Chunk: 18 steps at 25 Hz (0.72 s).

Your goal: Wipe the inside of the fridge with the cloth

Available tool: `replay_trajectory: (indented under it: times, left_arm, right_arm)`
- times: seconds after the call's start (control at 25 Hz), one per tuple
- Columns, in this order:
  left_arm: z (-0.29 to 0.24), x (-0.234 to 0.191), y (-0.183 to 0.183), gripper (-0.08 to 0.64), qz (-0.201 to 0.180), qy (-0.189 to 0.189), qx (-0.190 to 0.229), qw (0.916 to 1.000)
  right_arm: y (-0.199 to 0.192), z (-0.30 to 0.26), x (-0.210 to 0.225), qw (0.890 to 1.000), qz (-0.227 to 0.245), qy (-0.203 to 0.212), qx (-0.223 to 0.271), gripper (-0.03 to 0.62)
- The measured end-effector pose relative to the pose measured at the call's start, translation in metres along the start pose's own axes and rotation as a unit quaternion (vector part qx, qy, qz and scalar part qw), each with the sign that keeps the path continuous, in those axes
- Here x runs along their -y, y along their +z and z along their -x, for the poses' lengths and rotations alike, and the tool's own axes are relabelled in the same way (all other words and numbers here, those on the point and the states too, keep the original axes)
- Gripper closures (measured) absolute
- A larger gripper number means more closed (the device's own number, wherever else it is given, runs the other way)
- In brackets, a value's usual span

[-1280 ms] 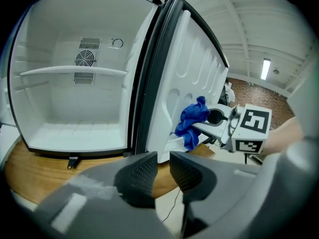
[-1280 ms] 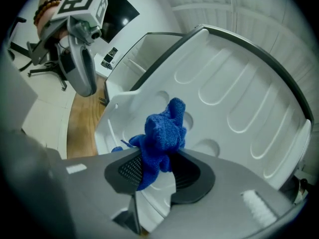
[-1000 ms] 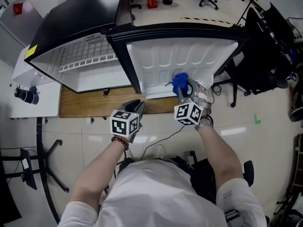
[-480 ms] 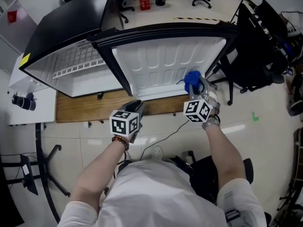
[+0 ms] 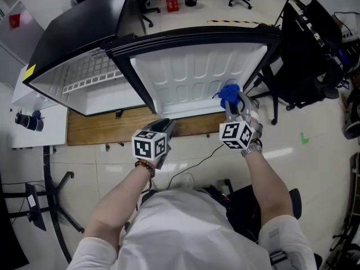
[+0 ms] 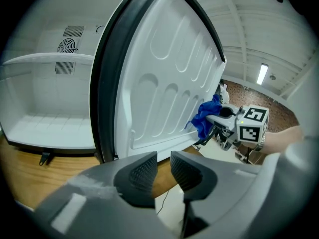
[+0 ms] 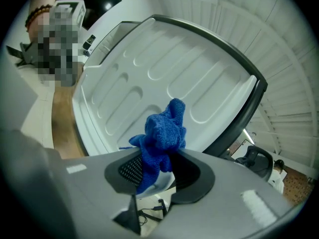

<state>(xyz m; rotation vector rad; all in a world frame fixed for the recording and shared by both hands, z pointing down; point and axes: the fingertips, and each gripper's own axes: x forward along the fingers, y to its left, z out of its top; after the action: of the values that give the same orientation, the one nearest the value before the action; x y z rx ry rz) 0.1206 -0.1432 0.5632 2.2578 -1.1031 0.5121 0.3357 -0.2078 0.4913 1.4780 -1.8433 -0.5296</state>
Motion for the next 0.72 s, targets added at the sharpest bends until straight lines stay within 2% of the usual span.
replay_trajectory:
  times: [0.16, 0.32, 0.48, 0.72]
  left_arm:
    - [0.001, -0.002, -0.003, 0.469, 0.004, 0.001, 0.000, 1.0000]
    - [0.008, -0.010, -0.004, 0.469, 0.008, 0.009, 0.005, 0.9999]
    - [0.021, -0.022, 0.001, 0.469, -0.004, 0.027, 0.020, 0.9994]
    - [0.044, -0.028, 0.028, 0.477, -0.036, 0.041, 0.053, 0.9971]
  right_arm:
    - [0.031, 0.024, -0.019, 0.998, -0.026, 0.023, 0.044, 0.459]
    - [0.058, 0.049, -0.065, 0.993, -0.044, 0.075, 0.077, 0.457]
    - [0.073, 0.053, -0.120, 0.986, -0.044, 0.134, 0.084, 0.457]
    - [0.093, 0.030, -0.183, 0.978, -0.036, 0.192, 0.079, 0.457]
